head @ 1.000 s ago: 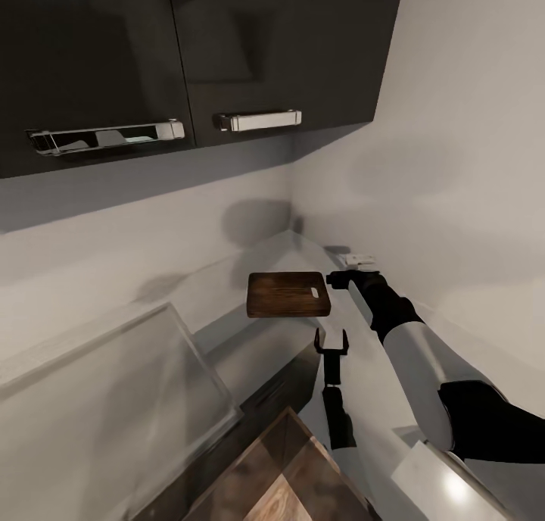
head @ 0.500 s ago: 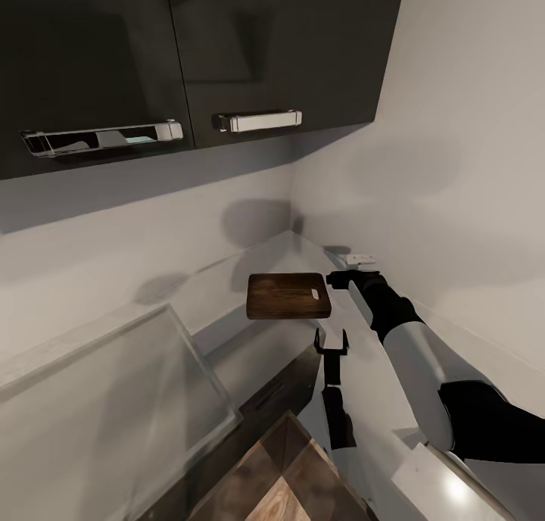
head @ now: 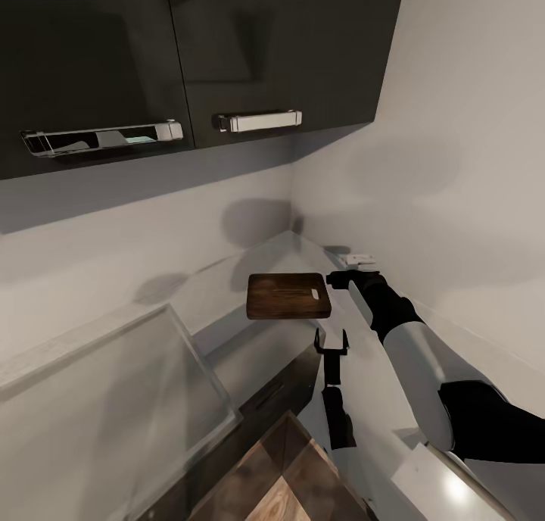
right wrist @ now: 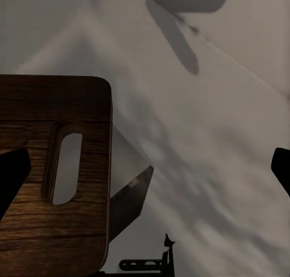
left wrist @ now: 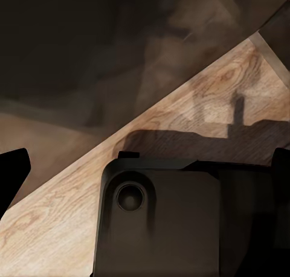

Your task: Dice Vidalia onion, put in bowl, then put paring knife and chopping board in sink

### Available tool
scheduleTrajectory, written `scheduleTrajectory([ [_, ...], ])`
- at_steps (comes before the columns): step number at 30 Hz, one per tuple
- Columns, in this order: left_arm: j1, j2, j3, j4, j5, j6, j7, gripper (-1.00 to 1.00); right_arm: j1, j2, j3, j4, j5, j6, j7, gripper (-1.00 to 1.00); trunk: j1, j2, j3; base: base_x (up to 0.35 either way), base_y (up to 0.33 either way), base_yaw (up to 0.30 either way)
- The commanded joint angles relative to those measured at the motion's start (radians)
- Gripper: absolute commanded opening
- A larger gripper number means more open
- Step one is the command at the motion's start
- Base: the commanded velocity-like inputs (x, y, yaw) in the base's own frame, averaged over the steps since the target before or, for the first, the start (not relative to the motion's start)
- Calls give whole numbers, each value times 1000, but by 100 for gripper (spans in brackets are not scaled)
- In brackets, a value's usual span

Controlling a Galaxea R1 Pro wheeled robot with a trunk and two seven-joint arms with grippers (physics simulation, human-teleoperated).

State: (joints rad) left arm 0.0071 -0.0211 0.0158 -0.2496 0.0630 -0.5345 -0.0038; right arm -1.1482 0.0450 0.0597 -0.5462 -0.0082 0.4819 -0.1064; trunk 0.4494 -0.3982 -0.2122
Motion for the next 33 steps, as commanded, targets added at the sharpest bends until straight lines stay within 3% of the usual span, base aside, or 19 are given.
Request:
scheduleTrajectory([
  [1,1,0,1,-2,5,-1,-1,100,-1,0,5,-1,-1,6,-5,100,1,-2,-2,0,0,0],
  [18,1,-1,1,-2,5,-1,-1,100,-1,1,5,0,-2,7,-4,100,1,-2,-3,0,0,0],
  [33,1,0,1,-2,5,-1,-1,100,-1,1,5,-1,-2,9,-4,100,1,-2,-24,0,0,0],
])
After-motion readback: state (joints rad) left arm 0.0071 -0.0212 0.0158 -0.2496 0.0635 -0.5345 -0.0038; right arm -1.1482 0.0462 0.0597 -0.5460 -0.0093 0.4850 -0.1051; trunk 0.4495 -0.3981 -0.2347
